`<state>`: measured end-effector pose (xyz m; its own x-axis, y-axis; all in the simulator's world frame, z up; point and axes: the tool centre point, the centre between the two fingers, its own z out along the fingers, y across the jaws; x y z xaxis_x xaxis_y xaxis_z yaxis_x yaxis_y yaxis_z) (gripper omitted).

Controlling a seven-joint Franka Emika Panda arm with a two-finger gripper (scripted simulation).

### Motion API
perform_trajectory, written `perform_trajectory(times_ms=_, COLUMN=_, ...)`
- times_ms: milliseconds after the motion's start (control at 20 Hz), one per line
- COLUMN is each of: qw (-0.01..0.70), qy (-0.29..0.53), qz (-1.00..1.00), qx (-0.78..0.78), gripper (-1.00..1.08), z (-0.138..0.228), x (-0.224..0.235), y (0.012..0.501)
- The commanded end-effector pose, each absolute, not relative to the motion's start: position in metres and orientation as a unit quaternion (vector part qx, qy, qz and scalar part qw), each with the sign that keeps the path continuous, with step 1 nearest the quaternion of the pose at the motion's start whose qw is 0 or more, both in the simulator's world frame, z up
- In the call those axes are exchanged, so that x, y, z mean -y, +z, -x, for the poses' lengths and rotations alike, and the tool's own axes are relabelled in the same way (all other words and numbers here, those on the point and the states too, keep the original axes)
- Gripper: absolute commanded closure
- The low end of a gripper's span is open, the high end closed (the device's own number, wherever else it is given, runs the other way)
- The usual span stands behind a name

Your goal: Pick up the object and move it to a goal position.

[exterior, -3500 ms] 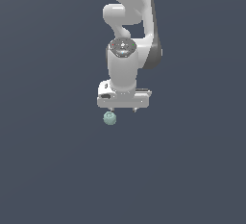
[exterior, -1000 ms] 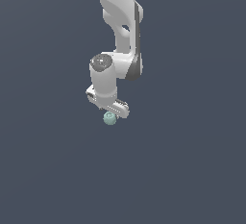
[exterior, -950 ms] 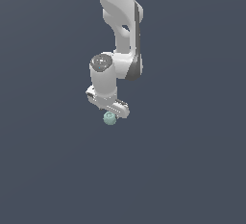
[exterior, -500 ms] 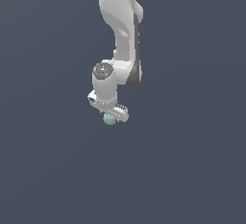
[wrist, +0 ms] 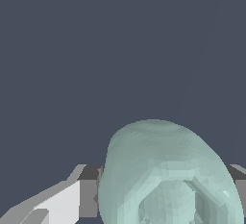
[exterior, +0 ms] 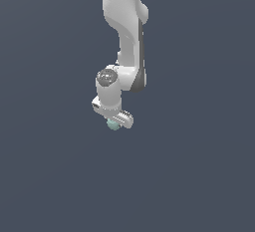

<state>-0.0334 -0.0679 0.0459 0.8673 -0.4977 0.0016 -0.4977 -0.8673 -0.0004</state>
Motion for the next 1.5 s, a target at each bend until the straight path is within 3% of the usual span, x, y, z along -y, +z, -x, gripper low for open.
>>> perform_trajectory(times_ms=0, qw=0.000, qy=0.000, qz=-0.966, qx=0.257, gripper=1.08, z=0.034, x=0.067, y=0.045)
perform_trajectory(times_ms=750, qw=0.000, qy=0.001, qz=-0.966, qx=0.257, gripper=1.08, z=0.035, x=0.064, y=0.068)
perform_trajectory(times_ms=1450, qw=0.000, qy=0.000, qz=-0.966, qx=0.258, gripper=1.08, z=0.045, x=0.051, y=0.193)
